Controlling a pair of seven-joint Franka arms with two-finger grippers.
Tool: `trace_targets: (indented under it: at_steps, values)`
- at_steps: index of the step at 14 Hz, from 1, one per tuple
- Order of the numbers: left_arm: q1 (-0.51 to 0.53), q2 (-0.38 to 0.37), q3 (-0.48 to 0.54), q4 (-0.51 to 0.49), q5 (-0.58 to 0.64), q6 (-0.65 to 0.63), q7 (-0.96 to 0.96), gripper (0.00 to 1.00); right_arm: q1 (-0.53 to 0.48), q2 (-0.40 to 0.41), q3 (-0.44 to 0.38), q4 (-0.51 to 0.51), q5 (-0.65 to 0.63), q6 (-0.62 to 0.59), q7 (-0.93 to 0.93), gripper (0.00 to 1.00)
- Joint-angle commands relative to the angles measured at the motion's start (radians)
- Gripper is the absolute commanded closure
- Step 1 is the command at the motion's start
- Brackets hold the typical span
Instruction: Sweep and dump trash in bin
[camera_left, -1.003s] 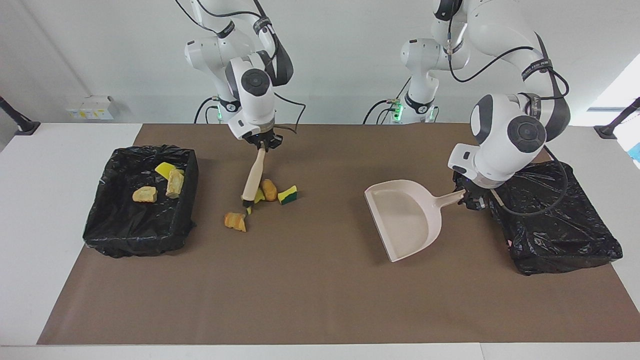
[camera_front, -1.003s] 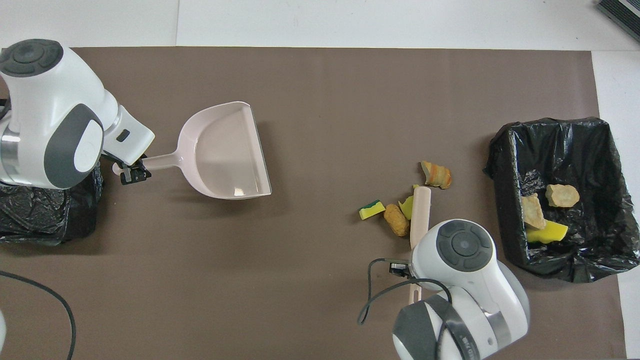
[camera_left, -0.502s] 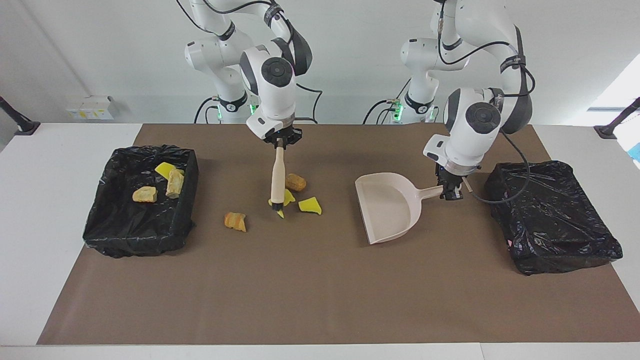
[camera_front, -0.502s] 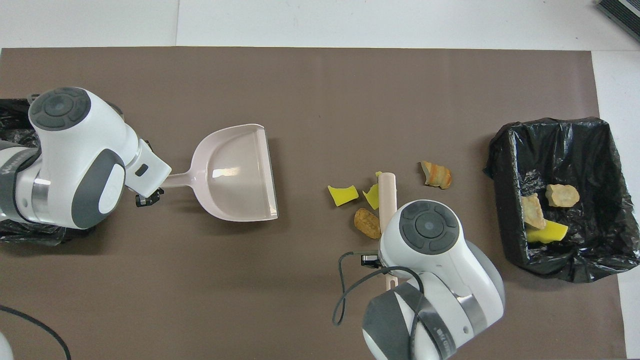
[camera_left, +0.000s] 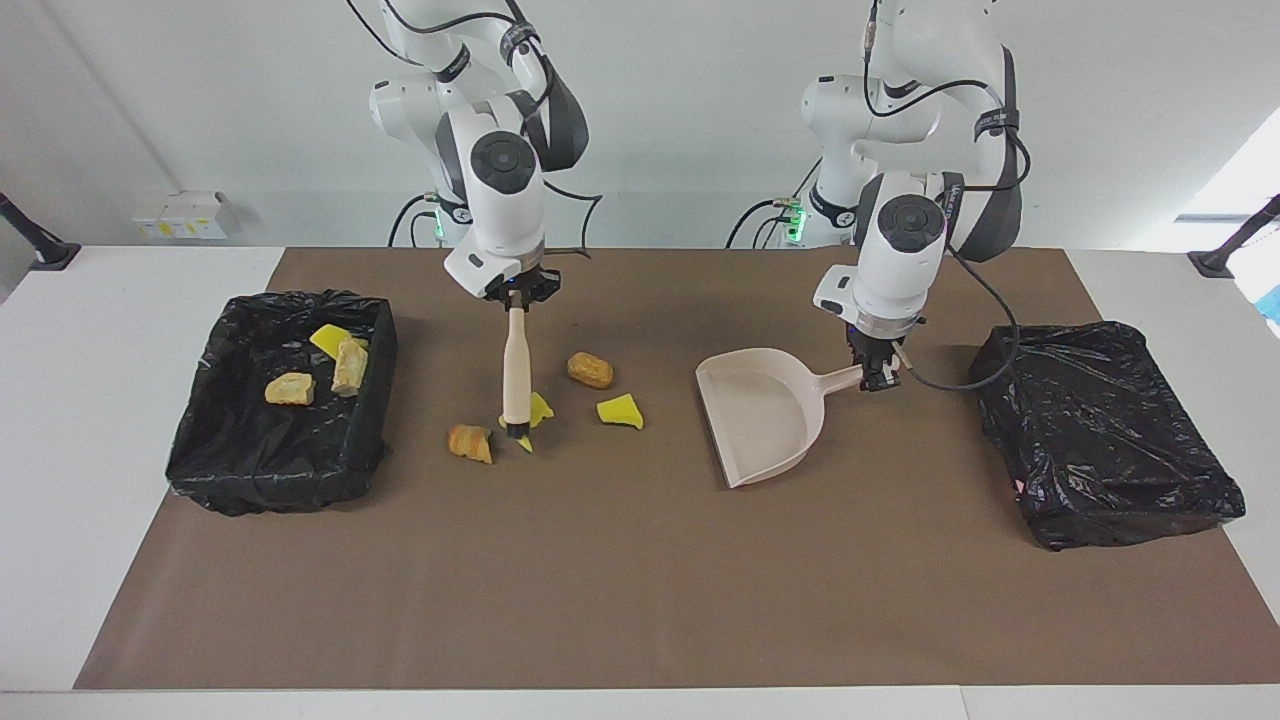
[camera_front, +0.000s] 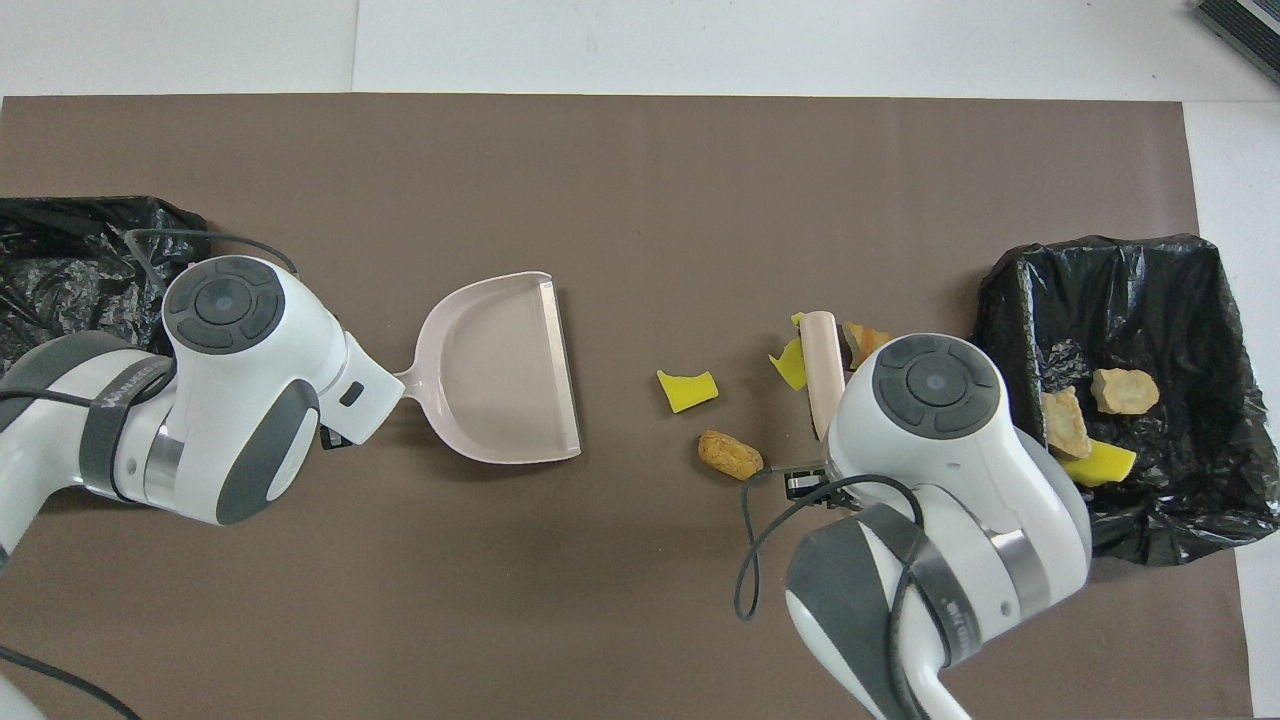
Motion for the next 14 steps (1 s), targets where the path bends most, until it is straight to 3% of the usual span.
trace_targets:
  at_steps: [1, 4, 7, 11, 14]
  values:
    - [-0.027, -0.037, 0.011, -0.055, 0.021, 0.037, -0.037, 1.0, -0.106, -0.01, 0.01, -0.051, 0.027, 0.063, -0.158, 1.0]
    - [-0.026, -0.038, 0.011, -0.055, 0.021, 0.037, -0.038, 1.0, -0.198, -0.006, 0.01, -0.087, 0.044, 0.115, -0.26, 1.0]
    - [-0.026, -0.038, 0.011, -0.056, 0.021, 0.037, -0.041, 1.0, -0.206, -0.004, 0.01, -0.091, 0.047, 0.136, -0.276, 1.0]
    - [-0.026, -0.038, 0.009, -0.056, 0.021, 0.037, -0.053, 1.0, -0.111, -0.004, 0.014, -0.083, 0.074, 0.136, -0.279, 1.0]
    - [-0.024, -0.038, 0.009, -0.056, 0.021, 0.038, -0.053, 1.0, -0.022, 0.014, 0.014, -0.034, 0.234, 0.134, -0.274, 1.0]
